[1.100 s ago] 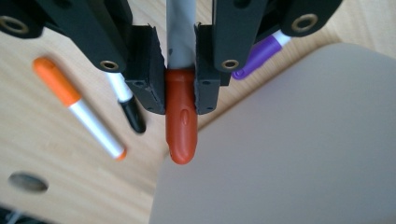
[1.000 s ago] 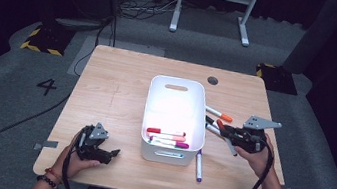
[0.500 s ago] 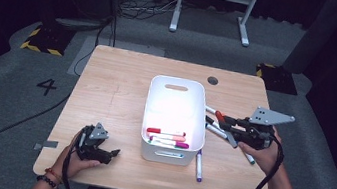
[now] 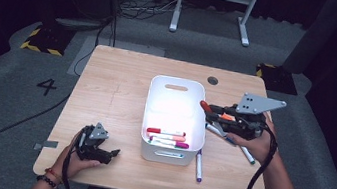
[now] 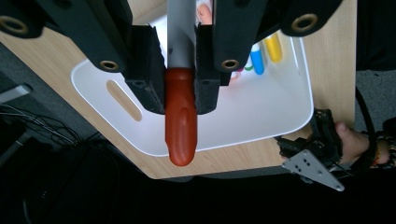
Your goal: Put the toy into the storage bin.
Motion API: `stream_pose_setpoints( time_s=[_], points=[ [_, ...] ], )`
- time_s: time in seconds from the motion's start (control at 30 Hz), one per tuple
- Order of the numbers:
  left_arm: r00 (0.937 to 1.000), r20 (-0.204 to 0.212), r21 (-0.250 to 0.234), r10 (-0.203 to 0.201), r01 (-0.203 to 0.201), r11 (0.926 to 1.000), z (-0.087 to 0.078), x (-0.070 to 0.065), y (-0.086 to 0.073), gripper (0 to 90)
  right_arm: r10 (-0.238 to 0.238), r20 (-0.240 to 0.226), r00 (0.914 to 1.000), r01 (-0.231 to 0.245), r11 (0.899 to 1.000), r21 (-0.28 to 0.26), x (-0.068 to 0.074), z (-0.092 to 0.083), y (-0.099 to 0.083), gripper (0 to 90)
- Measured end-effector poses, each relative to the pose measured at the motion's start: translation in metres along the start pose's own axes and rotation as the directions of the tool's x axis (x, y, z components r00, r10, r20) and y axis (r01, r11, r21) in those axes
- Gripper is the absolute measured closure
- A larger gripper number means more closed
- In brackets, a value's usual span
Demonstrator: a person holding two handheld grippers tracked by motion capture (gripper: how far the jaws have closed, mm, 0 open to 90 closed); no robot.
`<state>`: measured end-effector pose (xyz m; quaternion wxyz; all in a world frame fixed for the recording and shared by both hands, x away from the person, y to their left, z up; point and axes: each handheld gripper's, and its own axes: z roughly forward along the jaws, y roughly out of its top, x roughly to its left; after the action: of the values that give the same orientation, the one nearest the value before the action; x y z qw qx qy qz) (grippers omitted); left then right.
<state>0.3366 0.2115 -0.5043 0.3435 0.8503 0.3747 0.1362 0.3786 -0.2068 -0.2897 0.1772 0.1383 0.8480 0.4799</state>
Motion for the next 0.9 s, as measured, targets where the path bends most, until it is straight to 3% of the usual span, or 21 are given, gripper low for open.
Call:
stream_pose_setpoints(
  time_s=[0.43, 0.67, 0.8, 0.83, 0.87, 0.9],
  points=[
    [1.0000, 0.000, 0.000, 0.000, 0.000, 1.0000, 0.000, 0.000, 0.000, 16.0, -0.035, -0.059, 0.9977, 0.037, 0.999, 0.034, 0.014, 0.033, 0.022, 74.4],
    [1.0000, 0.000, 0.000, 0.001, -0.001, 1.0000, 0.000, 0.000, 0.000, 16.0, -0.053, -0.096, 0.9940, 0.061, 0.994, 0.086, 0.023, 0.056, 0.027, 74.4],
    [1.0000, 0.000, 0.000, 0.001, -0.001, 1.0000, 0.000, 0.000, 0.000, 16.0, -0.063, -0.134, 0.9890, 0.083, 0.985, 0.148, 0.028, 0.075, 0.027, 74.4],
    [1.0000, 0.000, 0.000, 0.001, -0.001, 1.0000, 0.000, 0.000, 0.000, 16.0, -0.082, -0.149, 0.9855, 0.110, 0.976, 0.191, 0.032, 0.085, 0.026, 74.4],
    [1.0000, 0.001, 0.000, 0.000, 0.000, 1.0000, 0.000, 0.000, 0.000, 16.0, -0.082, -0.149, 0.9855, 0.110, 0.976, 0.191, 0.032, 0.085, 0.026, 74.4],
    [1.0000, 0.000, 0.000, 0.000, 0.000, 1.0000, 0.000, 0.000, 0.000, 16.0, -0.091, -0.172, 0.9810, 0.129, 0.966, 0.225, 0.035, 0.093, 0.024, 74.4]
  ],
)
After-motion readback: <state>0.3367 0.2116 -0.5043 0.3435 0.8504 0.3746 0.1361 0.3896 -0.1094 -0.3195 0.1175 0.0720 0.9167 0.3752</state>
